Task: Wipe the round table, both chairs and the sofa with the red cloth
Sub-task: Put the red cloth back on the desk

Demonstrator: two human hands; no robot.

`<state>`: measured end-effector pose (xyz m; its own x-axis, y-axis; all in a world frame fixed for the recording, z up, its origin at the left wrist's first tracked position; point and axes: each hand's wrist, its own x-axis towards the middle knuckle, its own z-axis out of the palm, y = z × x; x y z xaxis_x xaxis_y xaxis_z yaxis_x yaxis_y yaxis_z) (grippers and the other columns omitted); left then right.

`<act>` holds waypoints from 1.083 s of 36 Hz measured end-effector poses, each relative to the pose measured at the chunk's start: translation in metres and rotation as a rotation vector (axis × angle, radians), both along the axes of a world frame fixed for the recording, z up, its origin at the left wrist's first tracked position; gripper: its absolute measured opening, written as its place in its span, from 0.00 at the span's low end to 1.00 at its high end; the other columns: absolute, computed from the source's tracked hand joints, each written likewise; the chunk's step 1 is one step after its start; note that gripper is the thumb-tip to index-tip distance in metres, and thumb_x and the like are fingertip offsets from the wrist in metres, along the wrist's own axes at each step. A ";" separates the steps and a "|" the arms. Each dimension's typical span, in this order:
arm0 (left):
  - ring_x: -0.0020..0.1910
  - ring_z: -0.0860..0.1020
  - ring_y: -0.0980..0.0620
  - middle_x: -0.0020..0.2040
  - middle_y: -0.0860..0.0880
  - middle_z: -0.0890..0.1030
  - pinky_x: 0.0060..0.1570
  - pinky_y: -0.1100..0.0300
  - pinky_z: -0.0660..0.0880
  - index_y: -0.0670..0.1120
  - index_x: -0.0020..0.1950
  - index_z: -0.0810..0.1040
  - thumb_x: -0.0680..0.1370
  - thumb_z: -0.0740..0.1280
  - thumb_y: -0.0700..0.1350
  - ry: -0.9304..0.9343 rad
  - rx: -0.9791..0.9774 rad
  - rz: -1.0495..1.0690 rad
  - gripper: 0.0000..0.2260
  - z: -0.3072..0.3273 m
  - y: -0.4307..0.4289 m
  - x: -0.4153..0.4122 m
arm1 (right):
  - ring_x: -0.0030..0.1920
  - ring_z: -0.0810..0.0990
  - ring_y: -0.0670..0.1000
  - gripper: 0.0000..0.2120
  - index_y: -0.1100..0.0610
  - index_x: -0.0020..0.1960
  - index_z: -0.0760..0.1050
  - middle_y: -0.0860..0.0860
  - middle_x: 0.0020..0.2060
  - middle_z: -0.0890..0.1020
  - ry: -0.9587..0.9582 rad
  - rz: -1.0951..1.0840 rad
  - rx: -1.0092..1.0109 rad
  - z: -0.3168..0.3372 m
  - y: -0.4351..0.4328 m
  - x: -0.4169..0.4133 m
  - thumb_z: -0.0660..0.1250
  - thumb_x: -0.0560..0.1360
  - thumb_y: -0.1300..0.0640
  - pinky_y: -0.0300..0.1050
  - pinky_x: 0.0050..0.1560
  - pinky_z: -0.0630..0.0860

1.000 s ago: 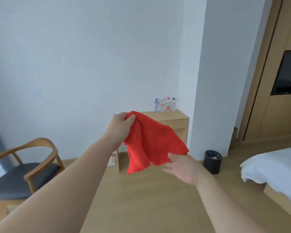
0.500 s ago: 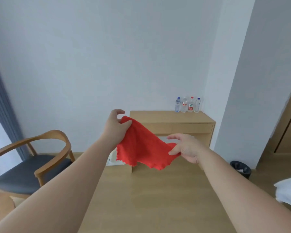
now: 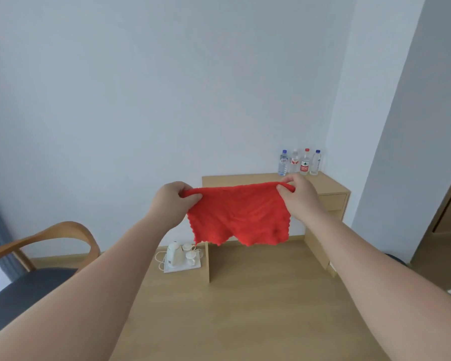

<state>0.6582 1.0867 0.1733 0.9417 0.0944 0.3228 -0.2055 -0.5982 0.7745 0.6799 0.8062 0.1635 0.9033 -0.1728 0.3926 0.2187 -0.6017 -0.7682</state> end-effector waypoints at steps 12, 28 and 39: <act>0.41 0.74 0.52 0.45 0.48 0.77 0.37 0.57 0.70 0.45 0.51 0.74 0.80 0.60 0.53 0.108 -0.057 0.044 0.12 -0.050 -0.013 0.160 | 0.44 0.79 0.52 0.22 0.48 0.62 0.67 0.55 0.47 0.78 0.346 0.426 0.205 -0.048 -0.016 0.163 0.71 0.74 0.63 0.47 0.43 0.77; 0.50 0.80 0.49 0.53 0.44 0.79 0.51 0.54 0.78 0.46 0.67 0.61 0.71 0.73 0.39 0.380 -0.409 0.009 0.30 -0.101 -0.059 0.398 | 0.37 0.77 0.54 0.10 0.53 0.45 0.69 0.52 0.41 0.78 0.258 0.143 0.085 -0.108 -0.044 0.426 0.67 0.73 0.66 0.42 0.31 0.72; 0.35 0.72 0.51 0.41 0.50 0.75 0.31 0.66 0.67 0.52 0.43 0.69 0.75 0.63 0.34 0.093 -0.142 0.052 0.12 -0.155 -0.052 0.559 | 0.66 0.72 0.52 0.31 0.57 0.73 0.68 0.52 0.69 0.69 0.286 0.253 -0.185 -0.150 -0.039 0.576 0.69 0.72 0.65 0.48 0.67 0.69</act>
<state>1.2175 1.0346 0.0185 0.9596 0.1824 0.2143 -0.1006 -0.4892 0.8663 1.2561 0.7669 0.0139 0.9852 0.1186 0.1234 0.1712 -0.6898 -0.7034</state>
